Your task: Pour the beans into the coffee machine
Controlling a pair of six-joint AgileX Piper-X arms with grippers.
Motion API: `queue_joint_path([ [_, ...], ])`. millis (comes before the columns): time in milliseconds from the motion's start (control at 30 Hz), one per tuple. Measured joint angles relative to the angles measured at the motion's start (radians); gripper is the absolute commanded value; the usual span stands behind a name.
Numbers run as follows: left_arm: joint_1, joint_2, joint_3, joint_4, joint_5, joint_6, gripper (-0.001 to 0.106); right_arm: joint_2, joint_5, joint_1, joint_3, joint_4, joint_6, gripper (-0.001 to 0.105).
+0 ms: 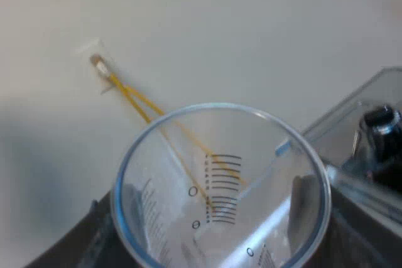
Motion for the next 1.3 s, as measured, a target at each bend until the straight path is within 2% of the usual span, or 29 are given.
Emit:
queue_joint_path([
  [200,-0.05,0.106,-0.12,0.024,-0.027,0.036,0.001,0.0,-0.027,0.0,0.0,0.0,0.0,0.081],
  [367,-0.054,0.177,-0.196,0.03,-0.028,0.049,0.001,0.0,-0.028,0.0,0.0,0.0,0.0,0.081],
  [433,-0.054,0.214,-0.239,0.045,-0.055,0.101,0.001,0.0,-0.028,0.0,0.0,0.0,0.0,0.081],
  [567,-0.054,0.261,-0.286,0.053,-0.091,0.143,0.001,0.0,-0.029,0.0,0.0,0.0,0.0,0.081],
  [767,-0.073,0.337,-0.357,0.055,-0.11,0.15,0.001,0.0,-0.029,0.0,0.0,0.0,0.0,0.081],
  [933,-0.132,0.414,-0.421,0.055,-0.112,0.157,0.001,0.0,-0.029,0.0,0.0,0.0,0.0,0.081],
  [1100,-0.15,0.495,-0.488,0.055,-0.112,0.157,0.001,0.0,-0.029,0.0,0.0,0.0,0.005,0.081],
  [1200,-0.15,0.527,-0.517,0.055,-0.112,0.18,0.001,0.0,-0.029,0.0,0.0,0.0,0.029,0.081],
  [1300,-0.153,0.581,-0.559,0.055,-0.116,0.253,0.001,0.0,-0.029,0.0,0.0,0.0,0.043,0.081],
])
